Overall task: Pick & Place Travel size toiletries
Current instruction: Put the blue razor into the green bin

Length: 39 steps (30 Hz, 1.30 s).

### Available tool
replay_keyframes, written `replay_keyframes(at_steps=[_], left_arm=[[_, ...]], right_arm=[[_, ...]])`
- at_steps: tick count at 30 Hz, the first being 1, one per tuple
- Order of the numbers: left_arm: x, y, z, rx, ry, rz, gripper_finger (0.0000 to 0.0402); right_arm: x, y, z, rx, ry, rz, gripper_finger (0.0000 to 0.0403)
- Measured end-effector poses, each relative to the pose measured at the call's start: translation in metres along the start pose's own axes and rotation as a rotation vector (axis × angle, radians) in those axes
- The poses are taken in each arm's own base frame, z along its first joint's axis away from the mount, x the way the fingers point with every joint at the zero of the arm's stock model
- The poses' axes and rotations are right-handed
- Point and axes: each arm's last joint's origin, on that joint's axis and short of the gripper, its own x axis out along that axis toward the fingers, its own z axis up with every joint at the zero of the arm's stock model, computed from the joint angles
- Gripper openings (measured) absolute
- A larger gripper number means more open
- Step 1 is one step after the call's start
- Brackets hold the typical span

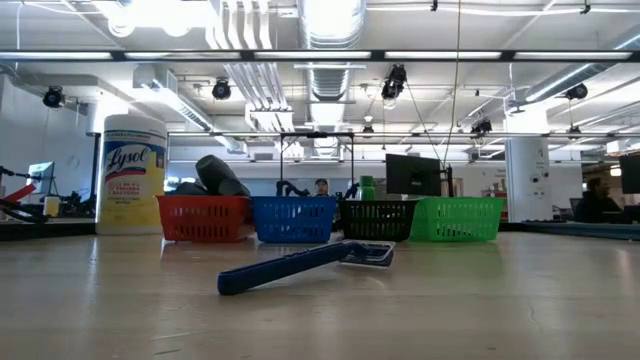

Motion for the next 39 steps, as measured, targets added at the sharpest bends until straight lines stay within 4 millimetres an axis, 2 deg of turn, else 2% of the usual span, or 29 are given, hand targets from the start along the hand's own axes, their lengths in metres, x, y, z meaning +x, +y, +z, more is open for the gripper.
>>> replay_keyframes(at_steps=[17,22,28,31,35,39], left_arm=[[0.001,0.000,0.001,-0.003,0.004,-0.034,0.0033],[0.001,0.000,0.001,0.002,0.005,-0.031,0.0033],[0.001,0.001,0.001,0.021,0.002,-0.025,0.0037],[0.001,0.002,0.001,0.033,0.001,-0.023,0.0049],[0.001,0.002,0.001,0.021,-0.002,-0.003,0.0080],[0.001,0.005,-0.001,0.017,0.002,0.050,0.0132]], right_arm=[[0.018,-0.017,0.012,-0.003,0.023,0.009,0.0192],[0.018,-0.017,0.012,-0.004,0.023,0.010,0.0147],[0.018,-0.017,0.012,-0.001,0.021,0.010,0.0059],[0.018,-0.017,0.012,-0.001,0.021,0.008,0.0026],[0.019,-0.020,0.011,-0.015,0.031,-0.013,0.0029],[0.020,-0.025,0.010,-0.032,0.047,-0.058,0.0029]])
